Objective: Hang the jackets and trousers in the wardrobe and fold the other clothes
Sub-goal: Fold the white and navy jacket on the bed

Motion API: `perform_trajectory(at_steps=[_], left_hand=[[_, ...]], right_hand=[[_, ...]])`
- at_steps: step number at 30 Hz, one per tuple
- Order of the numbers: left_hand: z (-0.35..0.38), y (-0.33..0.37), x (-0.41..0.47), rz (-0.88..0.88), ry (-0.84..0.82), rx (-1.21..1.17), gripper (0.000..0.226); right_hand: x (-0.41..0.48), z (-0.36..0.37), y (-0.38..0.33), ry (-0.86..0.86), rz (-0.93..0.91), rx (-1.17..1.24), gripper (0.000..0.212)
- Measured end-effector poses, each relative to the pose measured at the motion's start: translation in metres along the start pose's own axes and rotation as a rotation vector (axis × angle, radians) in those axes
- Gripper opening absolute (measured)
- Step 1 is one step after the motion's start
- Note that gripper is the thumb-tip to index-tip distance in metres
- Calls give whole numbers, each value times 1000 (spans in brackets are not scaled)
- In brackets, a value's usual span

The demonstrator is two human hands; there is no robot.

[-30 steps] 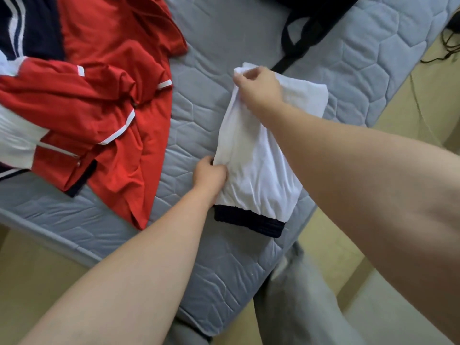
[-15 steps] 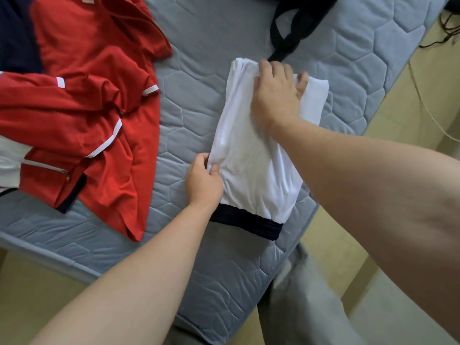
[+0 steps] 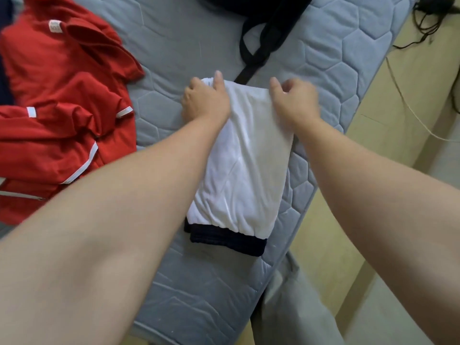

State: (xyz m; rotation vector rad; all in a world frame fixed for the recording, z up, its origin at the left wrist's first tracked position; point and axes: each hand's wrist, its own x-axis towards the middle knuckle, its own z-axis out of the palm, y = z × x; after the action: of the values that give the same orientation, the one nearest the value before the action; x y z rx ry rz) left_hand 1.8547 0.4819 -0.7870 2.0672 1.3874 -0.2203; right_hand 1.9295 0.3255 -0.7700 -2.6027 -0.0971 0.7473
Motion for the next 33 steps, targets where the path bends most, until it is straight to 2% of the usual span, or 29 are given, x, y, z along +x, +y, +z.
perform_trajectory(at_steps=[1, 3, 7, 10, 13, 17, 19, 22, 23, 25, 27, 28, 30, 33], left_hand=[[4, 7, 11, -56, -20, 31, 67], [10, 16, 28, -128, -21, 88, 70], [15, 21, 49, -133, -62, 169, 66], [19, 19, 53, -50, -53, 176, 64], [18, 10, 60, 25, -10, 134, 65], [15, -2, 78, -55, 50, 191, 70], [17, -1, 80, -110, 47, 182, 72], [23, 8, 72, -205, 111, 56, 70], [22, 11, 65, -203, 163, 11, 66], [12, 10, 36, -18, 376, 17, 58], [4, 2, -12, 328, 515, 98, 54], [5, -3, -39, 458, 484, 128, 55], [12, -17, -90, 566, 329, 201, 61], [26, -38, -141, 493, 170, 323, 77]], right_hand=[[8, -7, 6, -119, 14, 114, 52], [20, -22, 18, -264, 19, 185, 64], [40, -37, 34, -399, 38, 119, 68], [47, -33, 35, -526, -4, 31, 93], [48, -32, 39, -528, -38, -28, 94], [60, -41, 45, -436, -94, -167, 94], [64, -39, 38, -421, -152, -271, 85], [66, -32, 33, -430, -227, -354, 59], [66, -31, 35, -427, -208, -324, 62], [67, -28, 41, -391, -183, -225, 67], [66, -25, 46, -359, -191, -171, 52], [65, -23, 46, -348, -186, -155, 47], [63, -18, 38, -290, -212, -179, 47], [59, -6, 16, -174, -298, -292, 59]])
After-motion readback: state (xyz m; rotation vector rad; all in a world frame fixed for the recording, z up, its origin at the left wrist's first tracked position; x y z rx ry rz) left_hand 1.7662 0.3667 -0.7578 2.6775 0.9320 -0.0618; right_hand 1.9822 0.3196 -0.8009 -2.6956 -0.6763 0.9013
